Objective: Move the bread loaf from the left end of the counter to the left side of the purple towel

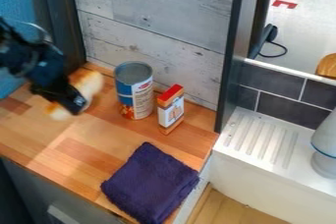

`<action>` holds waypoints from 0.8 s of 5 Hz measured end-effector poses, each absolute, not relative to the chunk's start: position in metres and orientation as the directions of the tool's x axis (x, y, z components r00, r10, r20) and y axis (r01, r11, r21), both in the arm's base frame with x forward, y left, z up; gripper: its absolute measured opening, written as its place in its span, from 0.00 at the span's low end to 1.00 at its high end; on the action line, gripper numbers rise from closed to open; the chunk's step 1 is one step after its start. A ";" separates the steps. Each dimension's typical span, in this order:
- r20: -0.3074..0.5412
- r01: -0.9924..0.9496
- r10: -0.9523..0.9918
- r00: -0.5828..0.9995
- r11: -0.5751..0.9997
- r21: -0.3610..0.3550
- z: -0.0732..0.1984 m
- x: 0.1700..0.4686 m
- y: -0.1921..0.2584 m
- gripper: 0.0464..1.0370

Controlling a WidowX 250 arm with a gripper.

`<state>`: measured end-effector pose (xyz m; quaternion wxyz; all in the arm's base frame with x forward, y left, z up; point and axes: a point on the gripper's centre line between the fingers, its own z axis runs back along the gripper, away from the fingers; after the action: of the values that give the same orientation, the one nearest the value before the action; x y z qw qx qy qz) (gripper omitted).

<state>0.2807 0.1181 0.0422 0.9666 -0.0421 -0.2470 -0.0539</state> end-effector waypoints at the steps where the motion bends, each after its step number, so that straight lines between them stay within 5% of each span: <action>1: 0.455 0.152 -0.109 0.884 0.987 -0.059 0.029 0.284 0.077 0.67; 4: 0.361 -0.048 0.046 0.931 0.999 -0.004 0.008 0.239 0.080 0.67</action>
<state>0.2391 0.0800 0.0078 0.9827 0.0022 -0.1838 0.0238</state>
